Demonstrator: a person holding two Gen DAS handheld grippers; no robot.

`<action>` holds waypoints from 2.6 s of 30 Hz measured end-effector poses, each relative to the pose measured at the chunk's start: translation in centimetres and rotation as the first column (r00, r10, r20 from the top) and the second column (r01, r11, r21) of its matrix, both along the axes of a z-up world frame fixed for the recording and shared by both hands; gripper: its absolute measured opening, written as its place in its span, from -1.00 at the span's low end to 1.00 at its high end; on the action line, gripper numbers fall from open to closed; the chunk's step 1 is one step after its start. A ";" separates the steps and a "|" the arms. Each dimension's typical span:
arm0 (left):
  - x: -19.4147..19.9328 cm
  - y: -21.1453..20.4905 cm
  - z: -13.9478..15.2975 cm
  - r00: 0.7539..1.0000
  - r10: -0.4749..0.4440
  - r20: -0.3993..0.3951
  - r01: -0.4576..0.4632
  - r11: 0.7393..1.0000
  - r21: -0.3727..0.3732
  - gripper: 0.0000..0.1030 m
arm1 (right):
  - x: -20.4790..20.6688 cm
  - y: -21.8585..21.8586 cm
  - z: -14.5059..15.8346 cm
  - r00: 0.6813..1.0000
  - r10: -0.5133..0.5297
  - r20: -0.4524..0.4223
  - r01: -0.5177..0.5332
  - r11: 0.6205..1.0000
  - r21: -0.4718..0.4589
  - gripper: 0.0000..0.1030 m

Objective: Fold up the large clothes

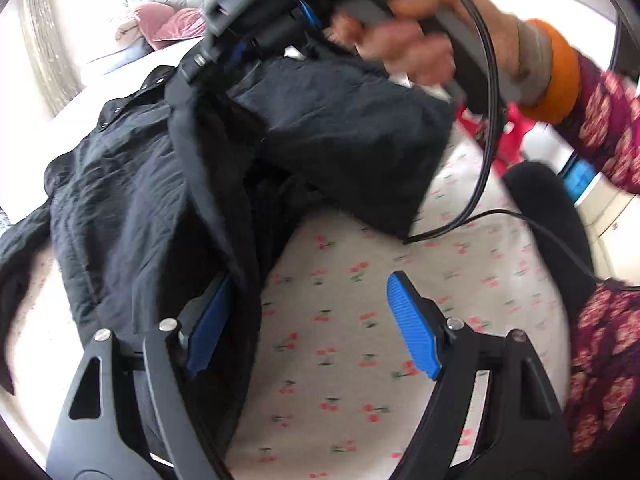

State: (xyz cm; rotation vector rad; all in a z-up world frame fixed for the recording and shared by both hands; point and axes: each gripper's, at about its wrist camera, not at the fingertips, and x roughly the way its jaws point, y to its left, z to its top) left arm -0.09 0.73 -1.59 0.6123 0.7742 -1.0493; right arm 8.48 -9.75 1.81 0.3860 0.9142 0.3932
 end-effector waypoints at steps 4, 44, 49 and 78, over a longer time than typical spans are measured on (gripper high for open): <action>-0.1 -0.4 -0.1 0.998 -0.004 0.067 0.003 1.000 0.023 0.52 | 4.0 0.8 -2.0 0.997 -0.058 -0.060 0.056 0.998 -0.034 -0.90; 8.0 11.2 -4.1 0.694 0.694 -0.190 -0.686 0.718 0.118 -0.93 | -9.3 8.0 -8.8 0.942 0.332 -0.045 -0.231 0.544 -0.807 -0.95; 7.1 13.9 3.3 0.740 0.669 -0.072 -0.671 0.742 0.002 -0.94 | -12.2 4.8 -2.3 0.910 0.404 -0.092 -0.320 0.544 -0.776 -0.96; 7.9 19.6 -2.2 0.735 0.426 -0.527 -0.558 0.822 -0.115 0.30 | -21.7 -25.5 -6.6 0.923 -0.350 -0.161 0.317 0.927 -0.201 0.12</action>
